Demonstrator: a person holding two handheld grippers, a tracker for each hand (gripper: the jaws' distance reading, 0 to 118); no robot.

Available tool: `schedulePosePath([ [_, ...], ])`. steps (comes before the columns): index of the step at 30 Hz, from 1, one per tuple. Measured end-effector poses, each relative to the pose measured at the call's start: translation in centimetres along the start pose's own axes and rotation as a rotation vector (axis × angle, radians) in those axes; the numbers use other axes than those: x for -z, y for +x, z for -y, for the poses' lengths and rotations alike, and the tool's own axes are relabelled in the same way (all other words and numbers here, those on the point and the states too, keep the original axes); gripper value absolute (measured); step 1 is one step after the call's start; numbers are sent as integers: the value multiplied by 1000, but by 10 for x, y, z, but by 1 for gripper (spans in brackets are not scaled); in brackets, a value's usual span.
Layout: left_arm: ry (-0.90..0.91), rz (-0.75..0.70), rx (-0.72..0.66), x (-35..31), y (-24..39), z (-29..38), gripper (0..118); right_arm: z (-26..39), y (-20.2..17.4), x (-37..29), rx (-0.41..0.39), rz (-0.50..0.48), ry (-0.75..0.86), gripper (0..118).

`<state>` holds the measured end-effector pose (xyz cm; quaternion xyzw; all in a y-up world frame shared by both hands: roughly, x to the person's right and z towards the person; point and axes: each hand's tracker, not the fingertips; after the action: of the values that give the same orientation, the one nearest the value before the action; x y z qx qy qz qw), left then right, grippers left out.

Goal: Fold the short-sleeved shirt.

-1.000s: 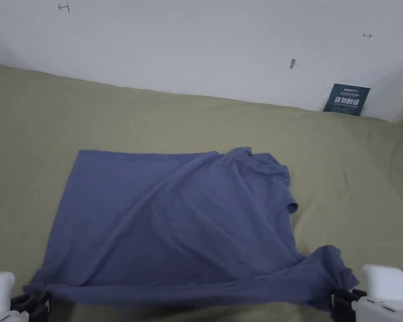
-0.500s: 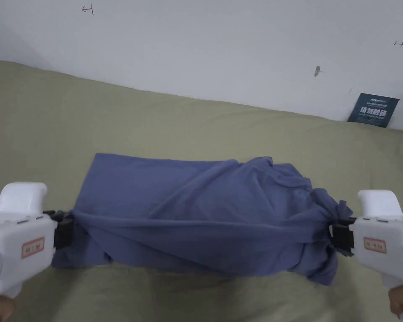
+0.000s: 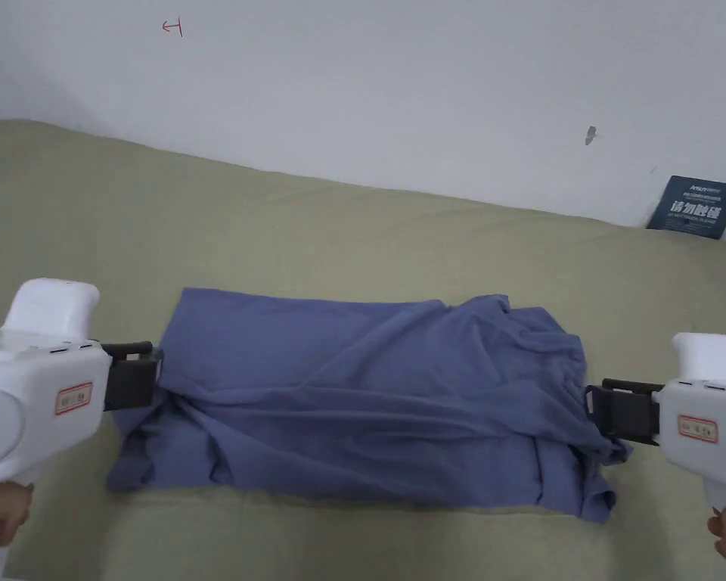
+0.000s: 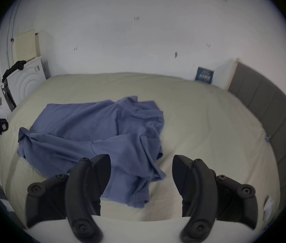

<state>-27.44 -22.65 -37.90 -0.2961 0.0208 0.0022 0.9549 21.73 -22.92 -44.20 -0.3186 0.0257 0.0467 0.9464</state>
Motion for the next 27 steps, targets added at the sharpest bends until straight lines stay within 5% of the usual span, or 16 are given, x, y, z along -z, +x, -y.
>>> schedulePosePath([
  [4,56,-66,-11,-49,15,13,57,22,-24,-62,-17,67,90,67],
  [5,57,-86,-32,-61,21,21,36,32,-31,-77,-6,49,106,54],
  [6,46,-102,-48,-69,21,32,0,43,-37,-92,8,34,119,23],
  [7,53,-106,-54,-78,24,41,0,53,-42,-102,21,10,136,2],
  [17,-55,-53,-127,-63,18,105,0,115,-59,-110,70,-47,-5,2],
  [20,-61,-44,-130,-28,16,97,70,108,-47,-99,101,-59,4,2],
  [21,-99,-29,-118,-14,16,93,83,104,-43,-95,109,-65,-2,2],
  [27,-145,-60,-34,52,28,86,84,92,-25,-72,130,-86,-14,2],
])
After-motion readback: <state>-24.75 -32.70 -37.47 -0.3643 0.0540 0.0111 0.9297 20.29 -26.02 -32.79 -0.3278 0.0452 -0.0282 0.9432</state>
